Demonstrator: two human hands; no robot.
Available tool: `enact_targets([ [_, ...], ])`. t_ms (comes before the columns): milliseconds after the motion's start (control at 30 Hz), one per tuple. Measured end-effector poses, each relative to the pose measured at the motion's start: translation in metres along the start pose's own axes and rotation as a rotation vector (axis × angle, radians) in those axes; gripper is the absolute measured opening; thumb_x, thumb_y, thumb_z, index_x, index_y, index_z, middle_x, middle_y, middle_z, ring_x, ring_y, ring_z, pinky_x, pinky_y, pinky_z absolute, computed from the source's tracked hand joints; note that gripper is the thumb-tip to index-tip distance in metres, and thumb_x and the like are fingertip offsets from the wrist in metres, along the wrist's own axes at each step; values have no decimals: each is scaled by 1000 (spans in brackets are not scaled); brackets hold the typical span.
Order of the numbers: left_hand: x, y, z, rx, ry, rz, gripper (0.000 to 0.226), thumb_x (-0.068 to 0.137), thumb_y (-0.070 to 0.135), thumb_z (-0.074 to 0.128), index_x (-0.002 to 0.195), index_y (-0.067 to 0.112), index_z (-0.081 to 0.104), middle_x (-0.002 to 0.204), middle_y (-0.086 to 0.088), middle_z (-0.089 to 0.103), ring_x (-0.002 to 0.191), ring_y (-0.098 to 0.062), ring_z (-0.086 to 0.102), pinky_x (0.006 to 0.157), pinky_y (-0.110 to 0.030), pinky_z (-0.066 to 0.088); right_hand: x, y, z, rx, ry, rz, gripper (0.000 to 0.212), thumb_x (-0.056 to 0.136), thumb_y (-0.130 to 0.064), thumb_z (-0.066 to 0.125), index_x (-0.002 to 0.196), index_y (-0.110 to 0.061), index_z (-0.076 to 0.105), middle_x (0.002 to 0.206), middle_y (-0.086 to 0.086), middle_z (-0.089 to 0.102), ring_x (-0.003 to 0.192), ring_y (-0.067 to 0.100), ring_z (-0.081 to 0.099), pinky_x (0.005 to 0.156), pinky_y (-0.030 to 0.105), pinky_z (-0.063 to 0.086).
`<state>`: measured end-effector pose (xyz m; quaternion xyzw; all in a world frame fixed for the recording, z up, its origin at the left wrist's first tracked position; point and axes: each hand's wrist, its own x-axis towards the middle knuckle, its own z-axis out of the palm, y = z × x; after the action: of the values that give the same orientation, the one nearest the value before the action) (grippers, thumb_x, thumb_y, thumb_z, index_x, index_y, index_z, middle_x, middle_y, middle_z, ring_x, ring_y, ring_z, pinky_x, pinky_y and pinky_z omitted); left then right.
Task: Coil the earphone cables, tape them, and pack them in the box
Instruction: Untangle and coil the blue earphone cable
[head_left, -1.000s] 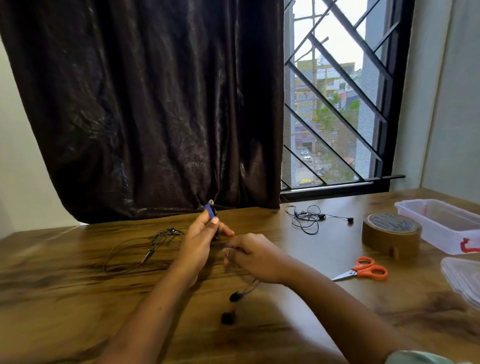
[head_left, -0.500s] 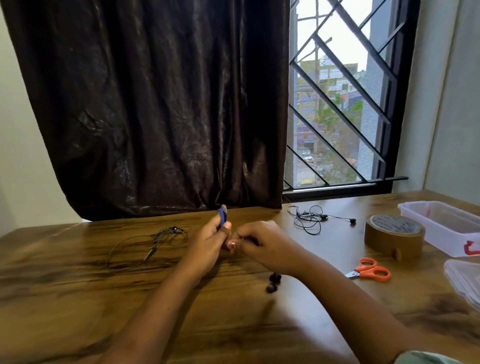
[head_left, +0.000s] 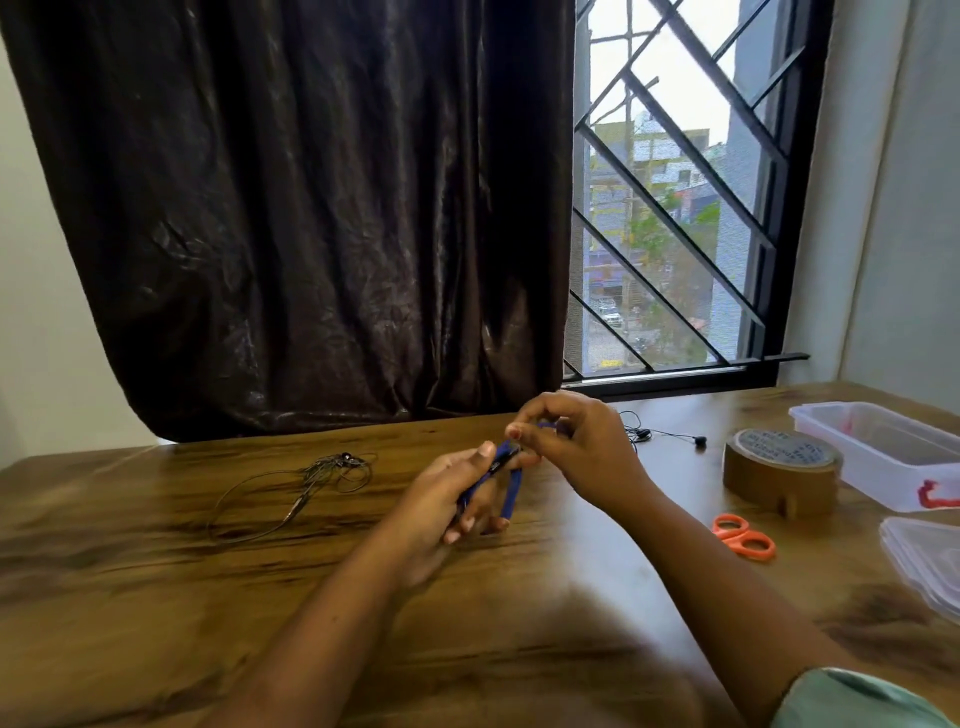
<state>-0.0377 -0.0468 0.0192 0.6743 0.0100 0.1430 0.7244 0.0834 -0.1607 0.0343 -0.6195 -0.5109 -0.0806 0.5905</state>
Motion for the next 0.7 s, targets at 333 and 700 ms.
enact_targets([
  [333, 6, 3, -4, -222, 194, 102, 41, 100, 26, 32, 126, 4, 55, 44, 3, 39, 33, -5, 42, 66, -27, 32, -8, 24, 25, -36, -80, 255, 20, 92, -20, 60, 75, -26, 66, 53, -16, 55, 47, 0, 48, 51, 23, 38],
  [700, 2, 2, -3, -237, 272, 165, 36, 101, 24, 30, 130, 21, 51, 51, 0, 49, 43, -6, 48, 47, -18, 41, -18, 7, 50, 604, -220, 571, 32, 100, -29, 45, 82, -18, 69, 68, -1, 55, 57, 6, 46, 59, 20, 40],
])
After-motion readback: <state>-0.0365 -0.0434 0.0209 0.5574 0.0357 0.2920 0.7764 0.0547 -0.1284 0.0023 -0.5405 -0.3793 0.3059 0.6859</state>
